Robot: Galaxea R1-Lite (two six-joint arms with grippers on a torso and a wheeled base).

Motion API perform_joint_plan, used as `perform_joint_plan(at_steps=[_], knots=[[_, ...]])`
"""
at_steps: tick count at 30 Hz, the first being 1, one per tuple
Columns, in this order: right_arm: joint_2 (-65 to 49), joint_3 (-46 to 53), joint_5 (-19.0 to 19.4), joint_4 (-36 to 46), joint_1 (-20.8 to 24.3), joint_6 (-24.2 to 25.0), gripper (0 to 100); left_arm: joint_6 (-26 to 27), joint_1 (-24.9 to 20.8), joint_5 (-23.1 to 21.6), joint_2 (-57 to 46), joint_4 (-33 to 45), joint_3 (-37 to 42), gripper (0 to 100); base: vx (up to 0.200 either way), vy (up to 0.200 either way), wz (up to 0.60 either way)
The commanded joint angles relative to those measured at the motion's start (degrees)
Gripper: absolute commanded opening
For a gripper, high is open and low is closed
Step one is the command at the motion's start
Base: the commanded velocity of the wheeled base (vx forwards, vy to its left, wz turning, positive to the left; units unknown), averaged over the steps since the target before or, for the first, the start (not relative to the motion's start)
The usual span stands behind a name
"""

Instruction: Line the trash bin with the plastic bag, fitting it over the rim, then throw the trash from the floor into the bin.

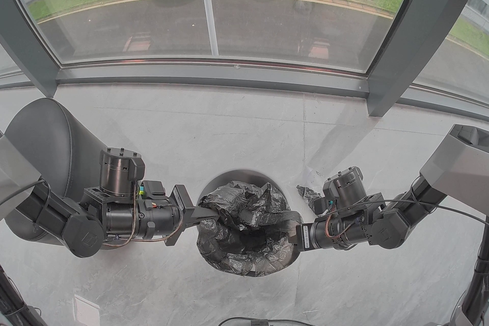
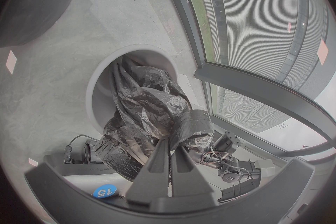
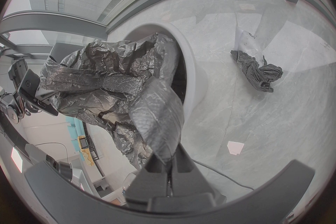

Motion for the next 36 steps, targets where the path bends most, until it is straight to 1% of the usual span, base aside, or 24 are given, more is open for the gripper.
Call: perform_joint_plan(at_steps=[1, 9, 13, 14, 19, 26, 28, 29, 30, 31, 32, 36], knots=[[0.11, 0.19, -0.18, -0.03, -0.08, -0.02, 0, 0.04, -0.01, 0.02, 0.24, 0.01, 0.59, 0, 0.000, 0.000, 0.00], [0.11, 1.07, -1.67, -0.55, -0.70, 0.07, 0, 0.13, 0.52, 0.10, 0.86, -0.08, 0.33, 0, 0.000, 0.000, 0.00], [1.08, 2.91, -1.85, -5.12, -0.87, -0.02, 0, 0.13, 0.61, 0.10, 1.39, -0.08, 0.15, 0, 0.000, 0.000, 0.00], [1.34, 3.18, -1.85, -6.44, -0.87, 0.07, 100, 0.13, 0.70, 0.10, 1.47, -0.17, 0.15, 0, 0.000, 0.000, 0.00], [-0.24, 5.37, -1.85, -9.69, -0.70, -0.02, 100, 0.04, 1.05, 0.10, 1.65, -3.24, 0.77, 0, 0.000, 0.000, 0.00], [-7.97, 5.37, -1.76, -9.52, -0.78, 0.07, 100, 0.04, 1.05, 0.02, 1.65, -4.21, 0.68, 0, 0.000, 0.000, 0.00], [-11.22, 4.94, -1.85, -9.17, -0.08, -0.72, 100, 0.04, 1.05, 0.10, 1.47, -4.21, 0.68, 0, 0.000, 0.000, 0.00], [-12.10, 4.58, -1.85, -8.90, 0.53, -2.39, 100, 0.04, 1.14, 0.10, 1.47, -4.21, 0.68, 0, 0.000, 0.000, 0.00], [-12.19, 4.58, -1.85, -8.81, 0.71, -2.83, 100, 0.04, 1.14, 0.10, 1.47, -4.21, 0.68, 0, 0.000, 0.000, 0.00], [-12.19, 3.79, -3.43, -8.55, 2.20, -4.94, 100, 0.04, 1.31, 0.10, 1.30, -4.21, 0.68, 0, 0.000, 0.000, 0.00], [-11.93, 3.27, -5.01, -8.55, 2.91, -5.38, 100, 0.04, 1.40, 0.10, 1.21, -4.21, 0.68, 0, 0.000, 0.000, 0.00], [-6.48, -1.13, -16.79, -8.46, 8.27, -6.61, 100, 0.04, 1.66, 0.10, 1.03, -4.21, 0.85, 0, 0.000, 0.000, 0.00]])
